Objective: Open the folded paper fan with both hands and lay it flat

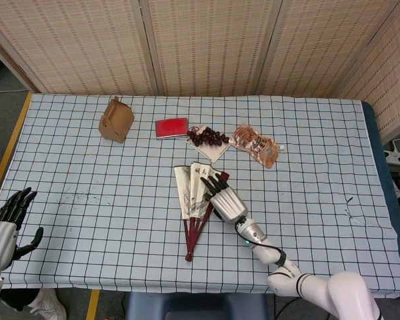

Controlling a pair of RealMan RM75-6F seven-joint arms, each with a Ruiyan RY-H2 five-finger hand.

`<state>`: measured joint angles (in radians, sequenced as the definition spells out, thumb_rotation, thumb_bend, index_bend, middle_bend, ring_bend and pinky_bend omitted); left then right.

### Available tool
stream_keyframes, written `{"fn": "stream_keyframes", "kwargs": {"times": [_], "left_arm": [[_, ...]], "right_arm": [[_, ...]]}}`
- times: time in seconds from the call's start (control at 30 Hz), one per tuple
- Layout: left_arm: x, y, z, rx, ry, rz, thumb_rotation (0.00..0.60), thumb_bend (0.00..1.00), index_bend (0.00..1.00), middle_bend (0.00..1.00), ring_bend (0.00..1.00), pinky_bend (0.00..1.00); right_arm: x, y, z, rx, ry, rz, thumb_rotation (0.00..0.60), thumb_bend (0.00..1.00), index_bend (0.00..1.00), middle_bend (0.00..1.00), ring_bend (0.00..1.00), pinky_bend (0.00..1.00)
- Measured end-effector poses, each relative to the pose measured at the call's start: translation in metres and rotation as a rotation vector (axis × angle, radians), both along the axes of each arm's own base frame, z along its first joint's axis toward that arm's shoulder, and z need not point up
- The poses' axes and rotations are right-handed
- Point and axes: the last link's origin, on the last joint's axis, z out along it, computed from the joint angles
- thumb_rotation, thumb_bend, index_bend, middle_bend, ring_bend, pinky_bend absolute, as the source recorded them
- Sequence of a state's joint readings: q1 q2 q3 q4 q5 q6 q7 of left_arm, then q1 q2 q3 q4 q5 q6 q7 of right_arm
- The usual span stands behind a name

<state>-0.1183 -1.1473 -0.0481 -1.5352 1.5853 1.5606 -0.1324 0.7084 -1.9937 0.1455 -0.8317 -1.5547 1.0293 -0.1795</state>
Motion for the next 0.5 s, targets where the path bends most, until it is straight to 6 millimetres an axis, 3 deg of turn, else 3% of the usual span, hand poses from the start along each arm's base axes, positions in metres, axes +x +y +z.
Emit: {"fn": "stream_keyframes", "kwargs": {"times": [0.13,0.2,0.3,0.5], "left_arm": [[-0.0010,0.0001,-0.0002,-0.003,0.000,0.003,0.600,0.43,0.00,0.00,0.00,0.19],[-0.0014,0.0006,-0.0008,-0.006,0.002,0.004,0.600,0.43,0.00,0.00,0.00,0.19],[-0.0014,0.0007,-0.0011,-0.006,0.006,0.003,0.600,0.43,0.00,0.00,0.00,0.19],[-0.0008,0.0001,-0.0009,-0.003,0.003,0.003,0.600,0.44,0.00,0.00,0.00,0.19]], "right_arm": [[0.0018,-0.0012,-0.0009,-0.009,-0.009,0.000,0.600,0.26,0.58,0.01,0.00,0.00],[0.0015,-0.0019,-0.0010,-0.012,-0.008,-0.004,0.600,0.33,0.62,0.03,0.00,0.00],[0.0014,-0.0027,-0.0003,-0.016,-0.010,-0.008,0.600,0.43,0.65,0.05,0.00,0.00],[0.0060,-0.0018,0.0051,-0.011,-0.055,-0.008,0.600,0.51,0.68,0.07,0.00,0.00]]}}
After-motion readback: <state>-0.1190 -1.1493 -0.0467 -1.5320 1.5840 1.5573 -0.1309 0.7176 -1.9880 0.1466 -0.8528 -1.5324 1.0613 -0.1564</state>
